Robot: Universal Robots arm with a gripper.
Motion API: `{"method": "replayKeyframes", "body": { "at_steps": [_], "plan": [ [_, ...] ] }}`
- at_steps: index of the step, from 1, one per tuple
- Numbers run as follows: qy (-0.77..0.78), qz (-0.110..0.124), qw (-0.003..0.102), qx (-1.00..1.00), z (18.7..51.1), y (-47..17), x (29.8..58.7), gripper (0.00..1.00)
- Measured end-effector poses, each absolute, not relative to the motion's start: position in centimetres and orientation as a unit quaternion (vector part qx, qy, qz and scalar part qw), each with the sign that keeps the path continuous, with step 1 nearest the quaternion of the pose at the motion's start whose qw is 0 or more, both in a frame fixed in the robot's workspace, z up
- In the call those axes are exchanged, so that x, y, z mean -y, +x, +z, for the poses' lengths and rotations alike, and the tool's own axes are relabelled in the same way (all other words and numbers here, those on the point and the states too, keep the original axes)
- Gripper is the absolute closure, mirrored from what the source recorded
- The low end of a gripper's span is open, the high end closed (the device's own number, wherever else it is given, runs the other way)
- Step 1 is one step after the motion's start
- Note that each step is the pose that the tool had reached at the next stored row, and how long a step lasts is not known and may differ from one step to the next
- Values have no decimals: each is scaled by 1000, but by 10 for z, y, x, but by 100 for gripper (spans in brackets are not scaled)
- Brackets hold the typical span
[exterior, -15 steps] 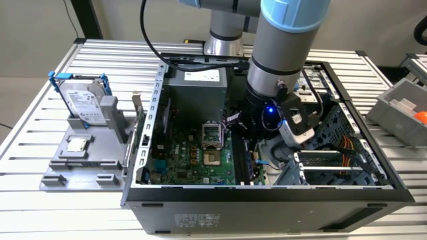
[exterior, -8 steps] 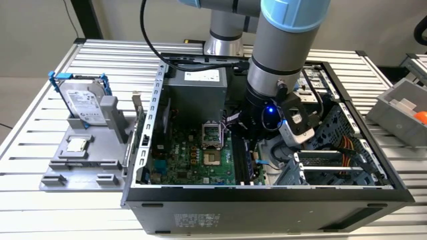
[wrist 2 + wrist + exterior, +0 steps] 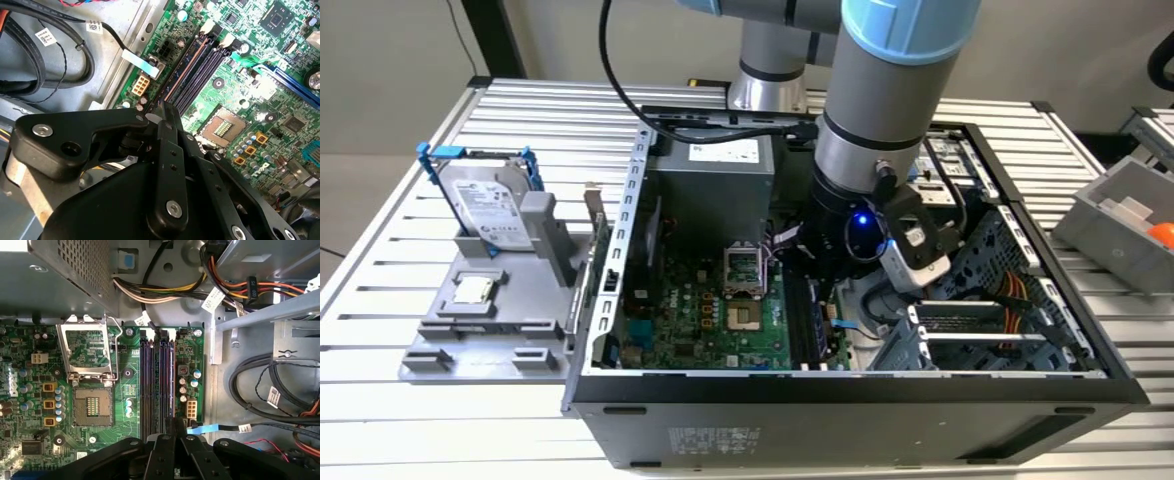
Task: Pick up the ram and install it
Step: 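Press down the ram until it locks into place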
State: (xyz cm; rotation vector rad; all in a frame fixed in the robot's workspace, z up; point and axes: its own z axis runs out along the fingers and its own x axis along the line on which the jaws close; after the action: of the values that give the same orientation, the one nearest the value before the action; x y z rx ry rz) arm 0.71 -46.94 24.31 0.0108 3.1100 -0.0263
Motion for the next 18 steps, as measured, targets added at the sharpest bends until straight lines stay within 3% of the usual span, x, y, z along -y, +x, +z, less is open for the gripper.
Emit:
{"method": "replayKeyframes", "body": {
  "at_steps": [18],
  "plan": [
    [-94, -3, 17, -995, 243, 7, 468, 100]
  ]
}}
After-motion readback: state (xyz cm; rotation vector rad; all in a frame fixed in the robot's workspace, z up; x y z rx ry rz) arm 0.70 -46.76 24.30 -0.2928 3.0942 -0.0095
